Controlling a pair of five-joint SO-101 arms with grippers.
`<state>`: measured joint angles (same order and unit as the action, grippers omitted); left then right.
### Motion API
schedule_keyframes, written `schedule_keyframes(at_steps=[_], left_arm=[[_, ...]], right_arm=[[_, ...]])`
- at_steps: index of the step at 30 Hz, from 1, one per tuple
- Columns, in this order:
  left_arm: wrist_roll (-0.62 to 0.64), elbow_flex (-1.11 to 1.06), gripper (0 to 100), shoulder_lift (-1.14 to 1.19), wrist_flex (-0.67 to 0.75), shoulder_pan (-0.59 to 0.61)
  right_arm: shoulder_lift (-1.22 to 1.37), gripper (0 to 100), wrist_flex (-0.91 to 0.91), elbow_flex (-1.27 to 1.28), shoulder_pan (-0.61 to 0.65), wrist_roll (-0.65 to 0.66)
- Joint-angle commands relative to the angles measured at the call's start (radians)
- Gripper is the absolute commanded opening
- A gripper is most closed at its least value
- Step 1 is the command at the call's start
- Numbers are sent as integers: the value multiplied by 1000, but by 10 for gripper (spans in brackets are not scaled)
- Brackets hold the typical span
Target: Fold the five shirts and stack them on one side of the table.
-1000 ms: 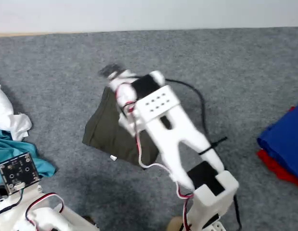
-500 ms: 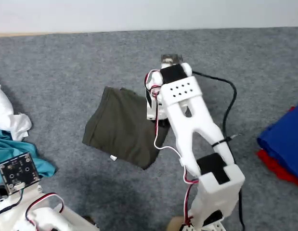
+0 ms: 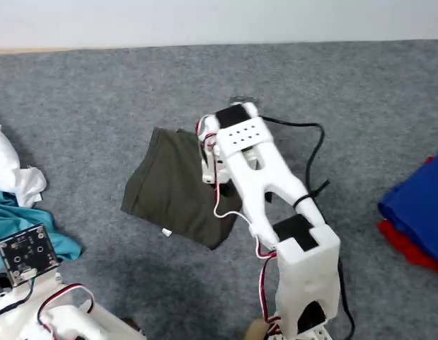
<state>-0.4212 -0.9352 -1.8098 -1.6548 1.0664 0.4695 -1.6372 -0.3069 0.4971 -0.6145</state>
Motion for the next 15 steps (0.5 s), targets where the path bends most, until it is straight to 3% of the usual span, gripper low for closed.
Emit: schedule_keyframes(at_steps=[1,15], left_arm=[[-3,1,3,-6,17,6],[-3,-1,3,-6,17,6]], right_arm=[[13,297,59,-8,30,-9],[196,297,194,-8,56,-8]])
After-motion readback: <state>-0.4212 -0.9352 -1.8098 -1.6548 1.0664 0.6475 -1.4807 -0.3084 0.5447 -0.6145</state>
